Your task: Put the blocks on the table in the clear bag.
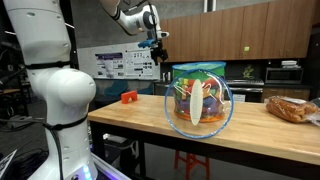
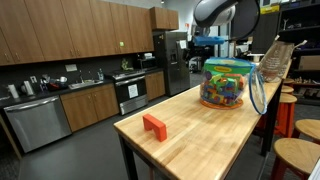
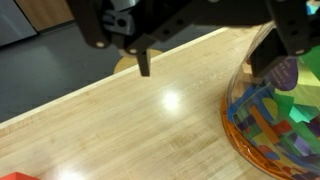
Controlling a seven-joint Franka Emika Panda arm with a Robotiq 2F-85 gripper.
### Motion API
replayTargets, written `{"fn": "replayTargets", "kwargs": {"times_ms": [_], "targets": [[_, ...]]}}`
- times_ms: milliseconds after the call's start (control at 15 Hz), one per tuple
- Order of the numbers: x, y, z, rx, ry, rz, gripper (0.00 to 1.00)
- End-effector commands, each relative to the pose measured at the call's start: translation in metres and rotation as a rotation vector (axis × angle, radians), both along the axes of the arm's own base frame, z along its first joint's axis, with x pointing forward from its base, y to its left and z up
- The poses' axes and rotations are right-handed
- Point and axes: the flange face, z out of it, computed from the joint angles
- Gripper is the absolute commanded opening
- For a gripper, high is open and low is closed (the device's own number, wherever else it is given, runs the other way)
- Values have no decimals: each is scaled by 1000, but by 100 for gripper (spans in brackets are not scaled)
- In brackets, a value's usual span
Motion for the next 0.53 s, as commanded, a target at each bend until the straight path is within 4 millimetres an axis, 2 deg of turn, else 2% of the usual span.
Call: {"fn": "replayTargets", "kwargs": {"times_ms": [0, 267, 467], "targets": [[-1, 4, -4, 0, 8, 3, 100], [-4, 17, -30, -3, 49, 40, 100], [-10, 38, -48, 0, 82, 79, 100]]}}
